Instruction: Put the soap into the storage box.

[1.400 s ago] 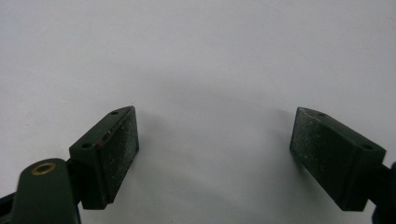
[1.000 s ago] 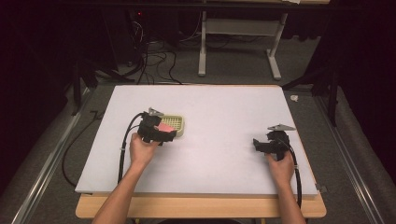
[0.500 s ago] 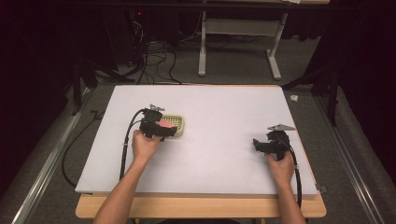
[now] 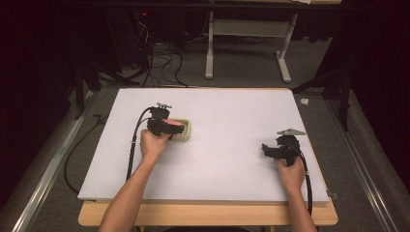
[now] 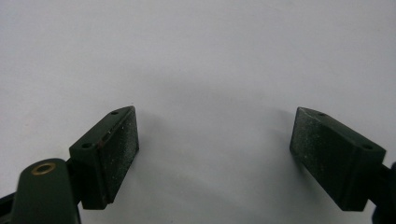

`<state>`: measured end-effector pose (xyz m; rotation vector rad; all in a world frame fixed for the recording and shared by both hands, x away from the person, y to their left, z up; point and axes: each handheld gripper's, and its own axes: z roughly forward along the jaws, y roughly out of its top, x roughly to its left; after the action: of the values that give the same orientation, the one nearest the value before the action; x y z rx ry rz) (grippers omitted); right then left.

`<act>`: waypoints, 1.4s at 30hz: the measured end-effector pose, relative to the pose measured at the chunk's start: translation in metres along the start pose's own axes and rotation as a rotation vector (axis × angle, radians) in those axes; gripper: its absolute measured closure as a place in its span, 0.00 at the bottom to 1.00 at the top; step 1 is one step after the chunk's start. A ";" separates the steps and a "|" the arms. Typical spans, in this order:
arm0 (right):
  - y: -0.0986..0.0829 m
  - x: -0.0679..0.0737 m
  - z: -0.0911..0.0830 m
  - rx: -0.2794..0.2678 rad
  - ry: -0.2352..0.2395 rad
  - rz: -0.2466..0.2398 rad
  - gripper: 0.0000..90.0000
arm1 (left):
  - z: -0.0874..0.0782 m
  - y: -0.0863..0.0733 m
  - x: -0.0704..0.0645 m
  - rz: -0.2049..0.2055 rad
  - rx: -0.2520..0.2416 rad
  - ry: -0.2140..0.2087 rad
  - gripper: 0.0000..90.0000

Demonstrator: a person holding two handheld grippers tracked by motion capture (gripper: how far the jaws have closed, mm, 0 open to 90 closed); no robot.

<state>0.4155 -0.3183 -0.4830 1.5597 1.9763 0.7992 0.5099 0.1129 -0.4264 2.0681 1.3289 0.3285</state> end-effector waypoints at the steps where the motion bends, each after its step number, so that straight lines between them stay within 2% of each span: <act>1: 0.000 0.000 0.000 0.000 0.000 0.000 0.18 | 0.002 0.000 0.001 -0.009 0.001 0.000 0.16; 8: 0.000 0.000 0.000 0.000 0.000 -0.001 0.18 | 0.016 -0.002 0.006 -0.032 0.036 0.027 0.16; 15: 0.000 0.000 0.000 0.000 -0.001 -0.001 0.18 | 0.023 -0.002 0.004 -0.039 0.033 0.035 0.16; 18: 0.000 0.000 0.000 0.000 -0.001 -0.001 0.18 | 0.024 -0.001 0.006 -0.056 0.025 0.033 0.16; 26: 0.000 0.000 0.000 -0.001 -0.002 -0.004 0.18 | 0.028 -0.001 0.007 -0.072 0.019 0.051 0.15; 32: 0.000 0.000 0.000 -0.001 -0.002 -0.005 0.18 | 0.031 -0.001 0.004 -0.060 0.006 0.098 0.15; 42: 0.000 0.000 0.000 -0.002 -0.002 -0.006 0.18 | 0.027 0.000 0.003 -0.055 -0.019 0.096 0.14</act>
<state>0.4154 -0.3182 -0.4831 1.5527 1.9768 0.7964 0.5260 0.1050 -0.4473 2.0180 1.4315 0.4197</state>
